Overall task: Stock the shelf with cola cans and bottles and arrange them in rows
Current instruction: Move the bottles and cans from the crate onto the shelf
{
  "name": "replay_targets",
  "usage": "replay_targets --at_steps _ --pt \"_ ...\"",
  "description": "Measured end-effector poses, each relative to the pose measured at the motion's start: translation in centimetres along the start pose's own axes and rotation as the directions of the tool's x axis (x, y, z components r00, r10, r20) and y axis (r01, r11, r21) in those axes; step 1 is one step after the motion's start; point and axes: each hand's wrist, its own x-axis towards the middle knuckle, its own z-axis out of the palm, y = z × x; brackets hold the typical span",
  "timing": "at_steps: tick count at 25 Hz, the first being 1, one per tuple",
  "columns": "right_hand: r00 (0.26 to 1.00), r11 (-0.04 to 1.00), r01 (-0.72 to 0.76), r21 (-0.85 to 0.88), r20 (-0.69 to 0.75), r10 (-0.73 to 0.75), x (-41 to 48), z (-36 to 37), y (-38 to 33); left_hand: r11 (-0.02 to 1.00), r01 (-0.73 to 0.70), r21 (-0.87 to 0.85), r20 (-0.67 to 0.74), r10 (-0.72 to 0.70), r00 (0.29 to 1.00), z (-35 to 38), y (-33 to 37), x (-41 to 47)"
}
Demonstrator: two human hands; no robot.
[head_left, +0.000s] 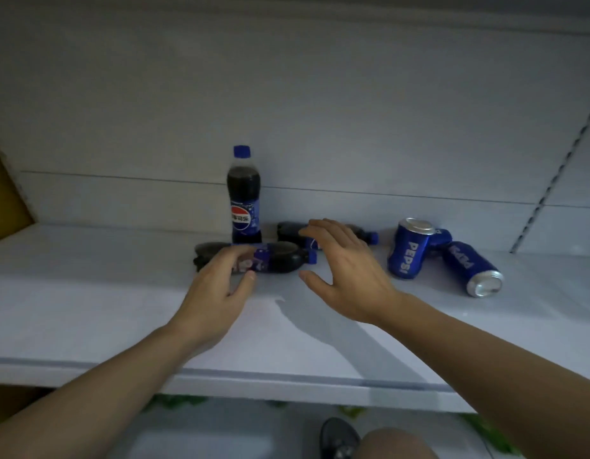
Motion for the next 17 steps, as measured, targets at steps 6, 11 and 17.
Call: replay_targets --at_steps 6,11,17 --pt "0.969 0.947 0.235 0.219 0.024 -0.246 3.0 6.6 -13.6 0.968 0.152 0.201 -0.207 -0.109 0.972 -13.9 -4.9 -9.5" --pt "0.884 0.810 0.386 0.441 0.073 -0.461 2.2 14.0 -28.9 0.869 0.378 0.319 -0.410 -0.233 0.882 -24.2 -7.9 -22.4" --pt "0.735 0.629 0.415 0.657 0.166 -0.657 -3.4 21.0 -42.4 0.715 0.632 0.300 -0.570 -0.397 0.719 -29.2 -9.4 -36.7"
